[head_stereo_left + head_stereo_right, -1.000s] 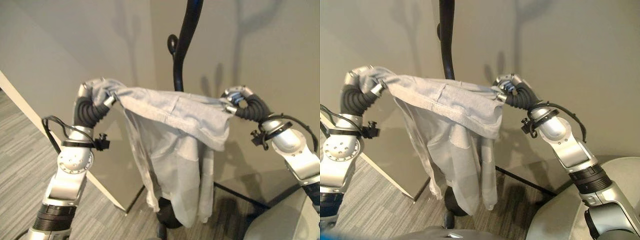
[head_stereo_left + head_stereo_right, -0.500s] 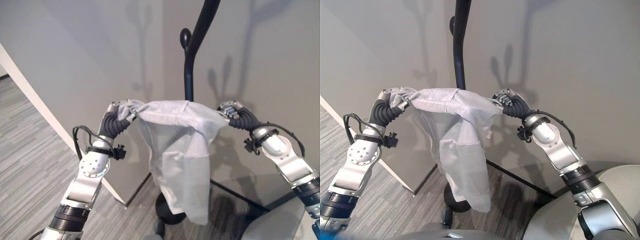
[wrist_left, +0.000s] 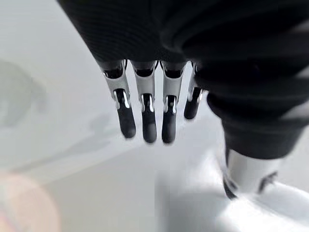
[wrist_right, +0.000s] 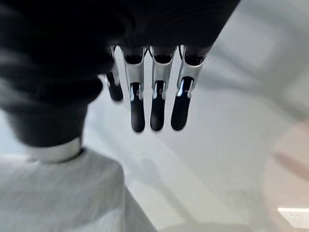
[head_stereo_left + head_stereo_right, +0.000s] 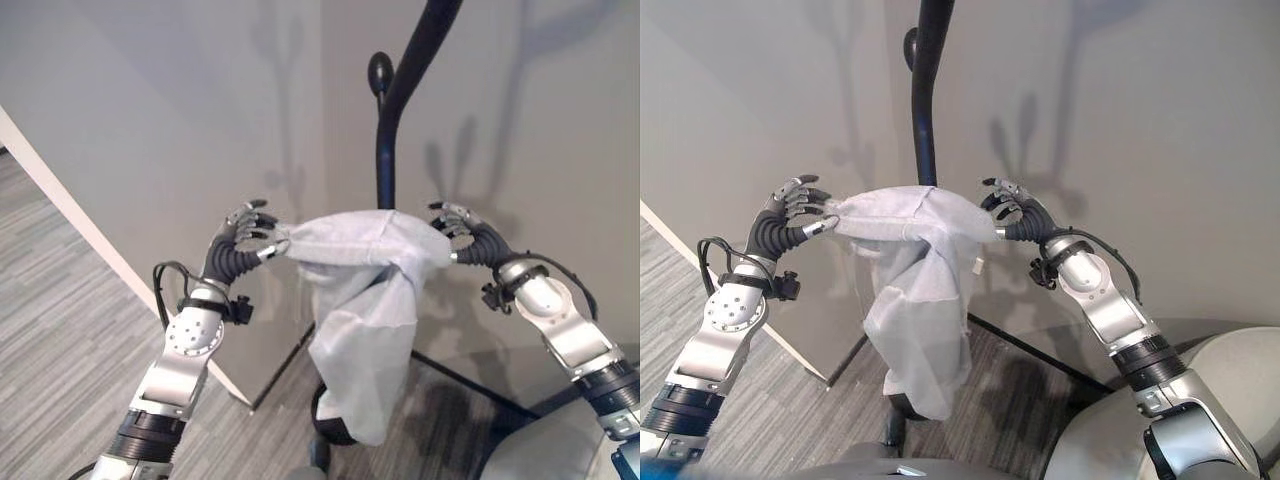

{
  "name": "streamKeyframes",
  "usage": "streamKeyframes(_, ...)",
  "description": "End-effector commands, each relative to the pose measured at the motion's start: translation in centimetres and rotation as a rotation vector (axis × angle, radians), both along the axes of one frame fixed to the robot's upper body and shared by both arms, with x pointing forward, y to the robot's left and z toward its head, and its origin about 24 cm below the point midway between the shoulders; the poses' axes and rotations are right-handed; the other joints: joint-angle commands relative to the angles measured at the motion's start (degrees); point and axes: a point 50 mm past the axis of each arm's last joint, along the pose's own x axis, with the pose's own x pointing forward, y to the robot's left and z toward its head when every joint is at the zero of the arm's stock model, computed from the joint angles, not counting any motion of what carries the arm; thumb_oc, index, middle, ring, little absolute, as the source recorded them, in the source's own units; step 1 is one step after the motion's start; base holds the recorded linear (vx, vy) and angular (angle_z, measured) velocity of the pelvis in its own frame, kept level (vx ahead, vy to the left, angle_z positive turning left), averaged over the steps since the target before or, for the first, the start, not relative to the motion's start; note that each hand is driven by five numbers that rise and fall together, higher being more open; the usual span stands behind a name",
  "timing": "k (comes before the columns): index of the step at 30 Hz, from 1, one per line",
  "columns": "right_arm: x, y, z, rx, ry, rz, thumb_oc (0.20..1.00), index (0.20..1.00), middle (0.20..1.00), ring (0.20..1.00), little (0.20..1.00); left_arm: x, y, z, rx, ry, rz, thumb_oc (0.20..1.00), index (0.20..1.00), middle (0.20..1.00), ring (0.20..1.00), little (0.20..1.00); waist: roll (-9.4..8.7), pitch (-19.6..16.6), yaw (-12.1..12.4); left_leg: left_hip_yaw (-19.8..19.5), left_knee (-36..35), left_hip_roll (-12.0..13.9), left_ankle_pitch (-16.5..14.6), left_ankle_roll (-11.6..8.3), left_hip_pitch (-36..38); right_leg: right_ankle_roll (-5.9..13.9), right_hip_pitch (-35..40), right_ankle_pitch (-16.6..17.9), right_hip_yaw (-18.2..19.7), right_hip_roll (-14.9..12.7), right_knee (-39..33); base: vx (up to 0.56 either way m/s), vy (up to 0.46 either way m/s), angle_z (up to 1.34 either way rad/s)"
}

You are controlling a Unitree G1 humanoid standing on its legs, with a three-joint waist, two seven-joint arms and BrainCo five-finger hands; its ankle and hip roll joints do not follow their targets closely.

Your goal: Hang the clothes on the sofa on the clothes rack.

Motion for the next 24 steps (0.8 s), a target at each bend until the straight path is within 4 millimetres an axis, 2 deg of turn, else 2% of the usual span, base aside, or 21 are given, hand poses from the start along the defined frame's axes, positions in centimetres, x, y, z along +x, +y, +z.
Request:
streamKeyframes(1,0.5,-0.8,2.1,0.053,-0.109,-0.064,1.000,1.000,1.000,1.000,1.000,0.6,0.6,1.4,-0.024,-0.075,0.033,1.000,1.000,1.000,1.000,1.000,0.39,-0.6,1.1,-1.6,0.6,3.6,-7.3,-1.38,11.0,3.99,-1.8,0.8,-4.2,-3.3,1.0,0.00,0.000,0.00)
streamKeyframes(13,0.2,-2.6,2.7,0.168,-0.160,-0.174,1.000,1.000,1.000,1.000,1.000,0.3,1.0,1.1,-0.052,-0.065,0.056,1.000,1.000,1.000,1.000,1.000,0.57,-0.9,0.6,-1.2,0.6,3.6,-7.6,-1.30,11.6,3.99,-1.6,0.7,-4.1,-3.4,1.0,0.00,0.000,0.00)
streamKeyframes(24,-2.1,-6.0,5.9,0.303,-0.346,-0.282,1.000,1.000,1.000,1.000,1.000,-0.9,2.7,0.8,-0.059,-0.069,0.130,1.000,1.000,1.000,1.000,1.000,0.75,-1.4,-0.5,-0.8,0.6,3.6,-8.0,-1.19,12.0,4.04,-1.6,0.7,-3.5,-3.2,1.0,0.00,0.001,-0.01)
